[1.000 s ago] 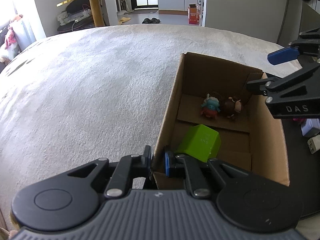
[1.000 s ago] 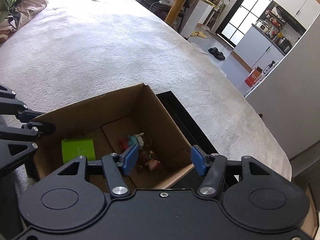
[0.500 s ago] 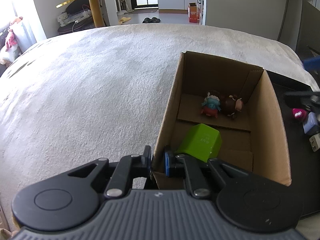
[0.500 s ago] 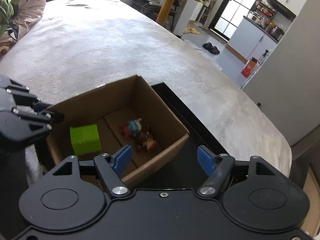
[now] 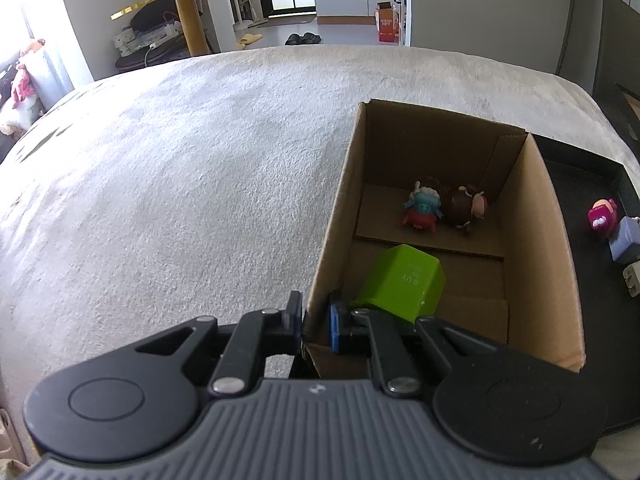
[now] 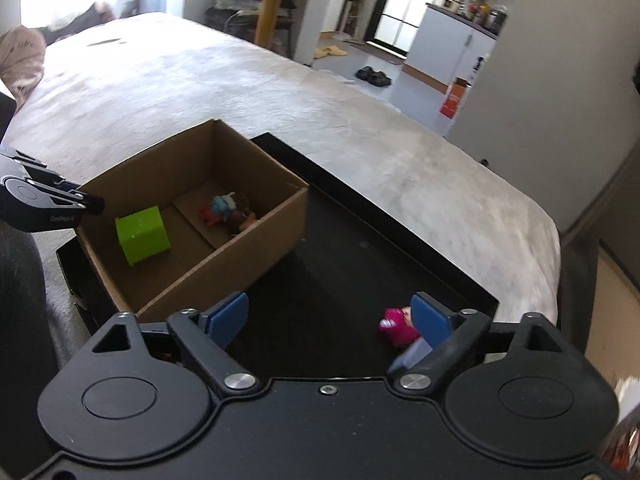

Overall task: Organize rigid objects
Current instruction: 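Move the right gripper down onto the white plug charger and close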

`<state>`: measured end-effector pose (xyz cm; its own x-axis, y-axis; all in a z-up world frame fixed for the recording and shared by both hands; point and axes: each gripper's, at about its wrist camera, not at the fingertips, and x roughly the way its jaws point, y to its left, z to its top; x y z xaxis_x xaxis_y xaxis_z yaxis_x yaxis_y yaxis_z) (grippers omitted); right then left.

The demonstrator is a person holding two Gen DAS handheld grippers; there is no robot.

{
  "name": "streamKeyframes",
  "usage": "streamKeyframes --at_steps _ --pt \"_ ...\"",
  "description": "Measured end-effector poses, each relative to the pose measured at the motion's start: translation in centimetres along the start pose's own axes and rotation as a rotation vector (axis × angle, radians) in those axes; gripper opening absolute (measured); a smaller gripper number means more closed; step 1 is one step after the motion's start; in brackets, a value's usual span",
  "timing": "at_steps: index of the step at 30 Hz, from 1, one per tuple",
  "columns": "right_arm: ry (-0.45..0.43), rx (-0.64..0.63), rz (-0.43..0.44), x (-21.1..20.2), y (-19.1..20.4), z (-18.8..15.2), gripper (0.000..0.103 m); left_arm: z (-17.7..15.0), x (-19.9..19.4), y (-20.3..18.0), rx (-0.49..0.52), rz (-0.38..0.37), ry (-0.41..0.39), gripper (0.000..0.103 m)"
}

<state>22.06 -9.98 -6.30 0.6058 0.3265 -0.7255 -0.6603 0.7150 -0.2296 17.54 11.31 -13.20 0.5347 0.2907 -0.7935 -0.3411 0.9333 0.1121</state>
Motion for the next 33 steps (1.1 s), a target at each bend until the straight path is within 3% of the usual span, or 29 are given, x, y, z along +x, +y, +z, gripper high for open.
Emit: streamKeyframes --at_steps 12,19,23,33 --pt "0.030 0.144 -0.016 -0.2 -2.6 -5.4 0.090 0.1 0.1 -0.3 0.009 0.011 0.002 0.012" --pt "0.059 0.233 -0.046 1.1 -4.3 -7.9 0.083 0.0 0.0 -0.7 0.030 0.022 -0.003 0.012" --pt "0.070 0.280 -0.067 1.8 -5.7 -8.9 0.081 0.1 0.0 -0.7 0.034 0.024 -0.001 0.012" --pt "0.040 0.331 -0.018 4.1 -6.9 -9.8 0.078 0.0 0.0 -1.2 0.051 0.042 -0.004 0.013"
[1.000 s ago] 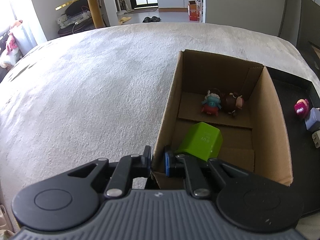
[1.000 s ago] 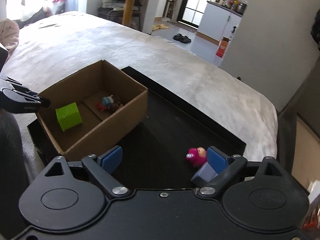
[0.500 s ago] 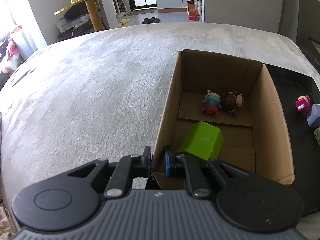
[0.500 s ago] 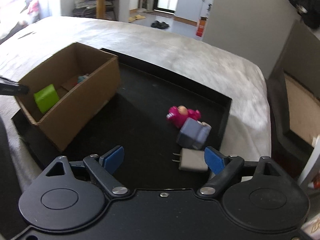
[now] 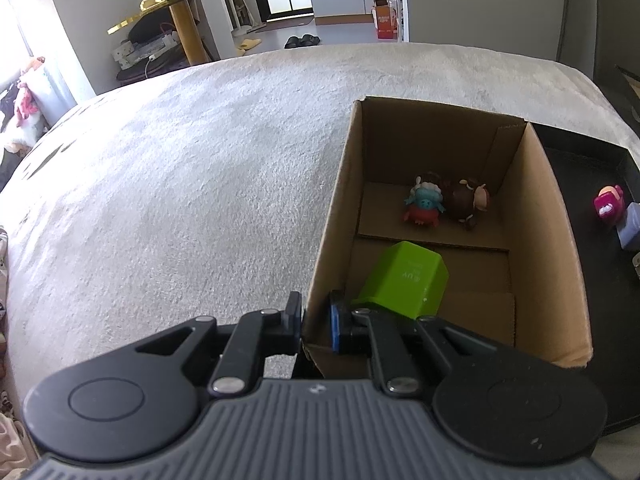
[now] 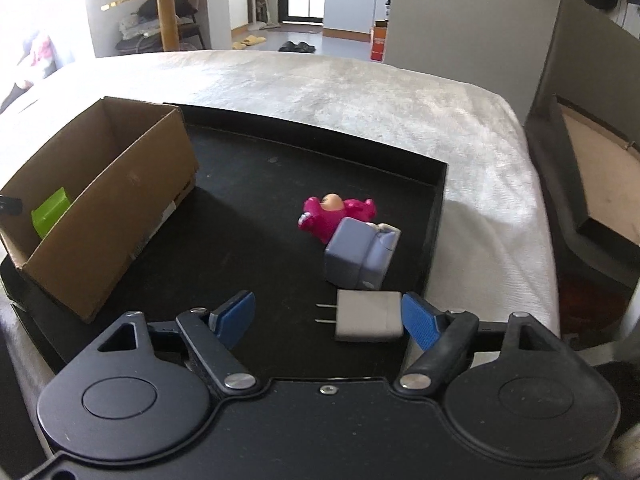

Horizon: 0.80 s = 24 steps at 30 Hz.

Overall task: Organize rigid objects
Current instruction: 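Move the right gripper down onto the white plug charger and close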

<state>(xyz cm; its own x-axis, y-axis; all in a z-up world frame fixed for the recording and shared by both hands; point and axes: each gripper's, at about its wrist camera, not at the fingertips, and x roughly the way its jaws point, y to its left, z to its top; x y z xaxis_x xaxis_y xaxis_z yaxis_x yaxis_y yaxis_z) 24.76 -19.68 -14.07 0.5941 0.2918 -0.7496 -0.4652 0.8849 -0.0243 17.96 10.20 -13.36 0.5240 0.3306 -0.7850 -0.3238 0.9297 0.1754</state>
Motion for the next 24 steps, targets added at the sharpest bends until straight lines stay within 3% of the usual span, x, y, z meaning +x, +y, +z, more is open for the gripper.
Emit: streamKeyframes --at_steps 8,18,21,23,24 --pt "0.012 0.001 -0.017 2.4 -0.2 0.5 0.078 0.1 0.0 -0.1 0.002 0.009 0.002 0.013" --pt "0.110 0.006 -0.071 5.6 -0.9 1.0 0.078 0.1 0.0 -0.2 0.005 0.005 -0.002 0.013" --pt "0.153 0.019 -0.071 6.5 -1.0 0.7 0.073 0.1 -0.1 -0.2 0.010 0.005 -0.003 0.013" --pt "0.146 0.011 -0.080 6.5 -0.7 0.5 0.061 0.1 -0.1 -0.2 0.011 0.007 -0.003 0.013" --pt "0.155 0.019 -0.066 6.4 -0.7 0.4 0.061 0.1 -0.1 -0.2 0.010 0.006 -0.003 0.013"
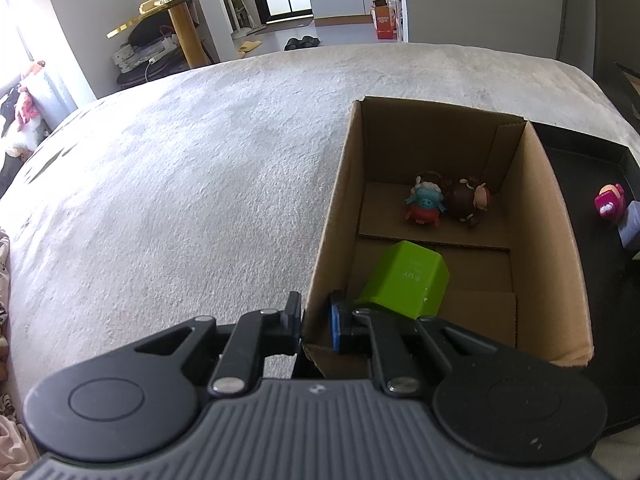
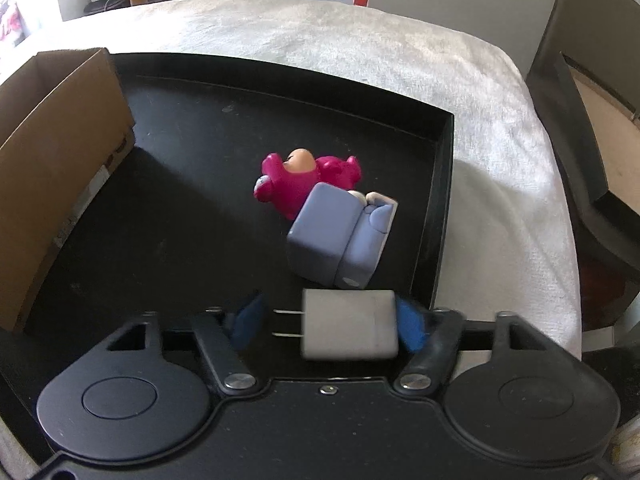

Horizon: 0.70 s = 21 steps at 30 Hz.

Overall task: Organize rigid objects
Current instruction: 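Move the right gripper down onto the white plug charger and close, then carry the white charger with the right gripper into the box and release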

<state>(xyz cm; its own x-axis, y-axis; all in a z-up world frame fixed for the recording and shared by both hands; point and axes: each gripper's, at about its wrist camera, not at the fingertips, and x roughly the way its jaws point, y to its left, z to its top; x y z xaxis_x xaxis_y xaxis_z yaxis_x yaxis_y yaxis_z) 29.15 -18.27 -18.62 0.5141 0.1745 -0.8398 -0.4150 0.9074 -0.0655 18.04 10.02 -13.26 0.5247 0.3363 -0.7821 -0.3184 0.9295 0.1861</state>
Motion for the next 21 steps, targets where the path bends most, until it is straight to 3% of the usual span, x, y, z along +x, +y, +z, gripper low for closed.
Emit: streamKeyframes --at_steps 10,21 --pt "0.000 0.046 0.030 -2.2 0.6 -2.4 0.061 0.0 0.0 0.0 0.004 0.003 0.001 0.013" --pt "-0.051 0.037 0.035 -5.7 1.7 -2.1 0.061 -0.1 0.1 -0.5 0.032 0.018 0.010 0.013"
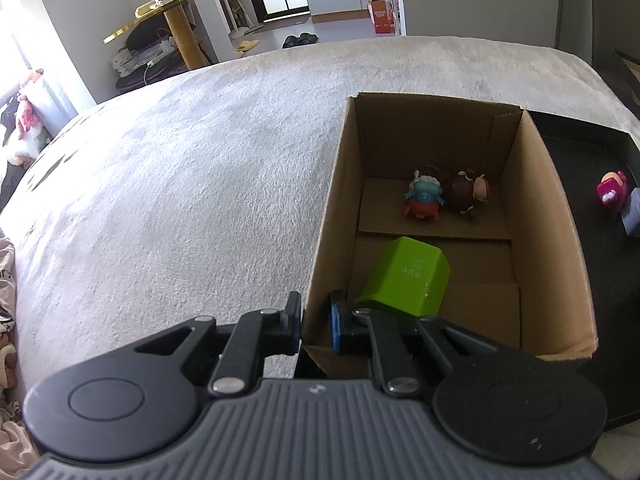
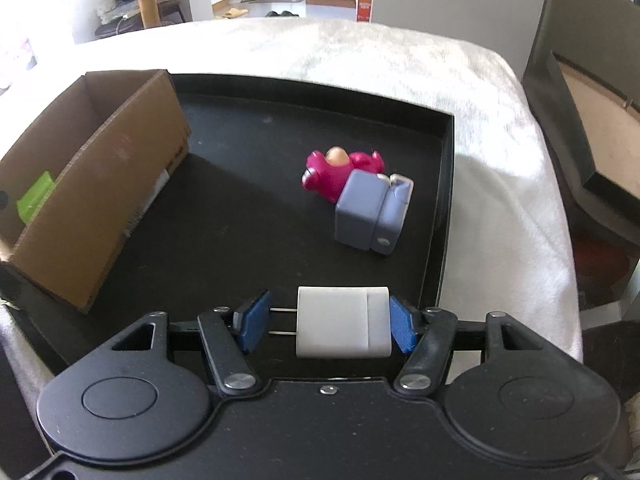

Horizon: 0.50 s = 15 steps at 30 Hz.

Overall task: Organize rigid objects
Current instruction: 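Carry the white charger with the right gripper into the box and release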

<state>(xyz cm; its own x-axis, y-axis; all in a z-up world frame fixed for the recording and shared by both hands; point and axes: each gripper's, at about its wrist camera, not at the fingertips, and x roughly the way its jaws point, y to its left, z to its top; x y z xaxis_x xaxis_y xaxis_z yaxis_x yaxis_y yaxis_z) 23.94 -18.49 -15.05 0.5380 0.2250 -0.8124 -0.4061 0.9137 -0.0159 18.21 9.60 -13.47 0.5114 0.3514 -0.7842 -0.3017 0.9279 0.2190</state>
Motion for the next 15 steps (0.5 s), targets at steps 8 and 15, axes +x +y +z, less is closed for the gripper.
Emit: streamKeyframes --at_steps 8,15 --pt "-0.049 -0.019 -0.003 -2.2 0.8 1.3 0.061 0.0 0.0 -0.2 0.008 0.003 0.003 0.013" --pt "-0.089 -0.052 -0.009 -3.6 1.8 2.8 0.061 0.0 0.1 -0.2 0.011 0.004 0.003 0.013"
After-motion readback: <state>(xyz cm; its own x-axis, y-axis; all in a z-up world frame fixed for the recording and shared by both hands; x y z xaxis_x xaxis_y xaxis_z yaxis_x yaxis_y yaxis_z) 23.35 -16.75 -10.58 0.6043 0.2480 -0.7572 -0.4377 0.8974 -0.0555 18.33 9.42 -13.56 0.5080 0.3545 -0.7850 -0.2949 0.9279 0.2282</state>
